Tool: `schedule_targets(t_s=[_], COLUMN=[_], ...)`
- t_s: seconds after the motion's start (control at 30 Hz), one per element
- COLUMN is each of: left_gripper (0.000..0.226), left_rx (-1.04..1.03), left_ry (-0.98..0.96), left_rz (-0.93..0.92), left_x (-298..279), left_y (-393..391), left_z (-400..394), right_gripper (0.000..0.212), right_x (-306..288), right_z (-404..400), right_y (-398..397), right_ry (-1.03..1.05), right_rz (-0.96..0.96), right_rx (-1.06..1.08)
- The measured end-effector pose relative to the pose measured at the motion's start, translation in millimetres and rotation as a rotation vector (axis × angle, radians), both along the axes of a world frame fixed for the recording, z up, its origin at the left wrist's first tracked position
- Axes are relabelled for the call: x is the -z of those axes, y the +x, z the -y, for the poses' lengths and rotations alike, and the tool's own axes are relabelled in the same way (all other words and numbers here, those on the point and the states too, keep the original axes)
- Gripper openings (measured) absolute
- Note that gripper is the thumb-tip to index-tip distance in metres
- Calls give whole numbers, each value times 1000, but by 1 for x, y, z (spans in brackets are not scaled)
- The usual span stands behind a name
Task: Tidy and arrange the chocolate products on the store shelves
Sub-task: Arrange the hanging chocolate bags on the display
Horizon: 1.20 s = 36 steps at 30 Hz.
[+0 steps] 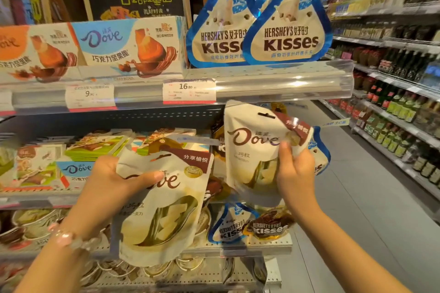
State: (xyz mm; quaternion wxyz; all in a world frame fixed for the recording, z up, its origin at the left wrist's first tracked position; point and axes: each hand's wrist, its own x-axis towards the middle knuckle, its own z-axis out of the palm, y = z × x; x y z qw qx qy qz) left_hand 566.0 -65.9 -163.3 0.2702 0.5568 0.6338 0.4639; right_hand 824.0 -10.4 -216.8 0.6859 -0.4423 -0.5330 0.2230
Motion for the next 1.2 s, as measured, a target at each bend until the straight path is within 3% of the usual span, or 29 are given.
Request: schedule_targets(t_s=[0.3, 0.43, 0.47, 0.53, 0.67, 0.8, 0.97, 1.07, 1.2], left_gripper=[12, 17, 17, 16, 18, 16, 7, 47, 55], left_rx=[54, 101, 119, 155, 209, 242, 343, 447, 519], left_ry=[-29, -15, -7, 17, 31, 39, 81, 108, 46], left_rz=[86, 117, 118, 132, 168, 188, 202, 183, 83], left_x=[-1, -3, -4, -6, -7, -7, -6, -3, 6], left_y=[4, 9, 10, 14, 22, 26, 29, 25, 19], left_z=[-13, -18, -19, -21, -25, -32, -34, -38, -43], right_gripper=[28, 85, 84, 60, 54, 21, 38, 31, 11], right_x=[-19, -24, -27, -29, -21, -18, -20, -26, -23], right_z=[18, 24, 25, 24, 24, 17, 12, 13, 18], right_y=[32, 32, 31, 28, 28, 27, 18, 13, 8], right_ry=[-8, -177, -266, -385, -354, -366, -319, -307, -240], right_rz=[-135, -94, -33, 115, 364, 466, 731, 875, 971], right_rx=[-126, -246, -251, -246, -361, -379, -392, -379, -431])
